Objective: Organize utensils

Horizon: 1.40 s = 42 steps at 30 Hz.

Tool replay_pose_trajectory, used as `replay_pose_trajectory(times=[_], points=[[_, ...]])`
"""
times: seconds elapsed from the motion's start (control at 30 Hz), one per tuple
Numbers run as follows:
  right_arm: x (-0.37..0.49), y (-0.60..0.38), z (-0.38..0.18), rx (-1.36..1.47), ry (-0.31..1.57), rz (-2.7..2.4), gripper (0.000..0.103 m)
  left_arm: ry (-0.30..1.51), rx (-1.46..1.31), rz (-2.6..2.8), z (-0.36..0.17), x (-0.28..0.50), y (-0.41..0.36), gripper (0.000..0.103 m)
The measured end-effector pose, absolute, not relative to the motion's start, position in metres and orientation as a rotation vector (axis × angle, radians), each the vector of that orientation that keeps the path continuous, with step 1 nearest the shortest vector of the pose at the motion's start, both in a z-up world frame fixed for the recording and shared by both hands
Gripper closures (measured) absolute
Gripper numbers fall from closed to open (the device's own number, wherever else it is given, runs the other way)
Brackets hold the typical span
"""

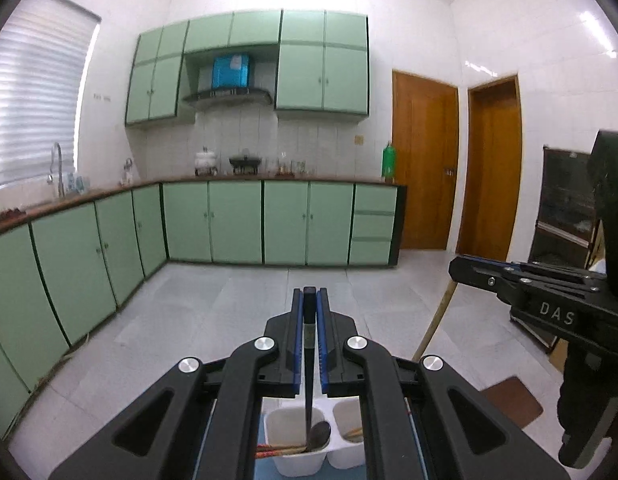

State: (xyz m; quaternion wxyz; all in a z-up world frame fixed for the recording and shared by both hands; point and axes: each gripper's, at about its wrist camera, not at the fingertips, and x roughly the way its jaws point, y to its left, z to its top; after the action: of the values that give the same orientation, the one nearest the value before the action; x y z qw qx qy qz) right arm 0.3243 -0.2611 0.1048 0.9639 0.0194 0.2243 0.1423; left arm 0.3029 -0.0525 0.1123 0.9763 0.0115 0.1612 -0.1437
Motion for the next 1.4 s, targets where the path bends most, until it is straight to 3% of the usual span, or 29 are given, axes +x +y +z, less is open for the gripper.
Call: replay_pose_trajectory(times=[0.2, 0.27, 0.63, 0.77, 1.03, 1.4], points=[[0.324, -0.262, 0.079, 0.030, 0.498, 0.273, 0.092, 0.418, 0.048, -0.304, 0.076, 0.315, -0.055, 0.095], [0.317, -0.266, 0.078, 0.034, 0.490, 0.264, 0.084, 0.414, 0.057, -0.304, 0.074, 0.308, -0.055, 0.089], [0.226, -0.296, 0.071, 0.055, 0.426, 0.196, 0.032, 0.398, 0.073, -0.295, 0.076, 0.232, -0.045, 0.035], [0.180, -0.302, 0.050, 0.064, 0.438, 0.165, 0.016, 0.424, 0.044, -0.282, 0.063, 0.199, -0.034, 0.026], [0.116, -0.292, 0.021, 0.065, 0.482, 0.188, 0.007, 0.465, 0.009, -0.238, 0.044, 0.139, -0.026, 0.011], [0.066, -0.269, 0.014, 0.024, 0.488, 0.220, 0.006, 0.455, 0.037, -0.238, 0.047, 0.081, -0.032, 0.006]])
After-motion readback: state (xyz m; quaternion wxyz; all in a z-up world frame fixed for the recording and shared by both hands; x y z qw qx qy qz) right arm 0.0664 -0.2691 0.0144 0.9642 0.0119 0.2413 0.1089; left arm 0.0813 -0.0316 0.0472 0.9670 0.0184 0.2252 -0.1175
